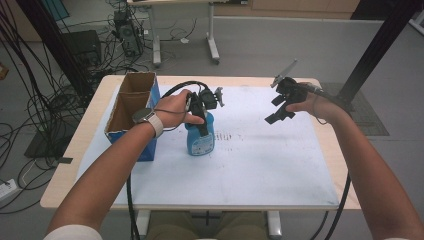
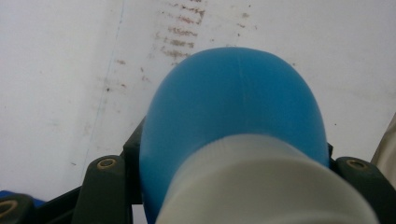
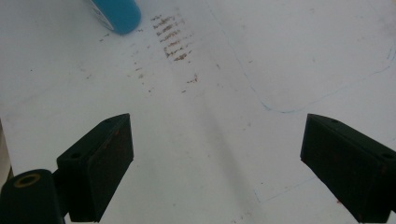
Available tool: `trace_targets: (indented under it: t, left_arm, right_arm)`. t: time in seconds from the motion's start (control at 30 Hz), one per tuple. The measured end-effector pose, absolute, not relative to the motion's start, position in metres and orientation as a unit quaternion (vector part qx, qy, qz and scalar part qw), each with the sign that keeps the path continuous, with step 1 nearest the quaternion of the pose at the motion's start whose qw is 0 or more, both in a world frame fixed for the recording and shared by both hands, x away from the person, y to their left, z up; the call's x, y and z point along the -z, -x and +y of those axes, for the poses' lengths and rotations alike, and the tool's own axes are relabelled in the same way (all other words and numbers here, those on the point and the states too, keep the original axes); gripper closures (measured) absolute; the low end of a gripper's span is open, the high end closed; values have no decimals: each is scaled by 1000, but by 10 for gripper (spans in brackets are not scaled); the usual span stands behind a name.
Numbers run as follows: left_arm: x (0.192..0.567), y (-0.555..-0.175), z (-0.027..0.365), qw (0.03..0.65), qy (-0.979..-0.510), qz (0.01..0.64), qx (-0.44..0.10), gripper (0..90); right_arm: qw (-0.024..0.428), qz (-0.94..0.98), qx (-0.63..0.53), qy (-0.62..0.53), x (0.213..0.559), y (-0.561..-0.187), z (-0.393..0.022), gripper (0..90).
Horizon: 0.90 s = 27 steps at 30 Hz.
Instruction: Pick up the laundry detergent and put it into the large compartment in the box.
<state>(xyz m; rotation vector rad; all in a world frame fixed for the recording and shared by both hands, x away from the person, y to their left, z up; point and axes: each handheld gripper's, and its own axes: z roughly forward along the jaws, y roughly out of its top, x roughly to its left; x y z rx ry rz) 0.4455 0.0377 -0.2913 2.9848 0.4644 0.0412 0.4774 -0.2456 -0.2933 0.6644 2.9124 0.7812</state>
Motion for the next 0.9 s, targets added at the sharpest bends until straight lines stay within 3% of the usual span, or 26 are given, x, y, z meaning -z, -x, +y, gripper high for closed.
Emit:
trace_targets:
  t: [0.9]
  left_arm:
    - [291, -445, 37, 56, -986, 154, -14, 403]
  right_arm:
    - [27, 943, -255, -214, 293, -477, -245, 93]
